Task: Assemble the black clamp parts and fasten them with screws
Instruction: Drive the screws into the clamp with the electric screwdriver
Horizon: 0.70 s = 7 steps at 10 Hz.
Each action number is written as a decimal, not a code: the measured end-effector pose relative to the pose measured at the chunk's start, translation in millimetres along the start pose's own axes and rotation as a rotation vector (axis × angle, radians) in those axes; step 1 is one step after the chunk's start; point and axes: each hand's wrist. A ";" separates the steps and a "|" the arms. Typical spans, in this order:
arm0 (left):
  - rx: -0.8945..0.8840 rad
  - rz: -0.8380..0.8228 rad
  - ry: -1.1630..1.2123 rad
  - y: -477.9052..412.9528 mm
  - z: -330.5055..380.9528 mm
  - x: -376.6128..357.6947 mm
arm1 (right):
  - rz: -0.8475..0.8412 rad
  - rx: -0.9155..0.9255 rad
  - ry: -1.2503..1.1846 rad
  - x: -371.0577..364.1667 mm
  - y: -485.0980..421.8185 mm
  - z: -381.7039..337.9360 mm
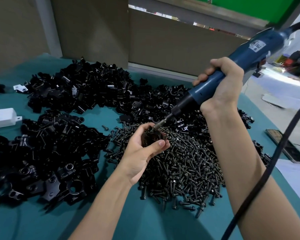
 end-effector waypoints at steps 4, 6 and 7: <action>0.007 -0.048 -0.146 3.1 -4.0 -1.4 | -0.040 -0.055 0.060 -2.9 -6.8 0.1; -0.027 -0.021 -0.248 3.7 -2.2 -3.7 | -0.040 -0.064 0.032 -1.8 -8.1 -0.2; -0.045 0.010 -0.337 3.7 -2.4 -5.3 | -0.040 -0.066 0.026 -1.8 -8.4 0.8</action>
Point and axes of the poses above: each hand's wrist, its own y-axis away from the middle knuckle, its own x-axis out of the back of the hand, z = x × y, and after that the axes turned 8 degrees about -x, right-handed
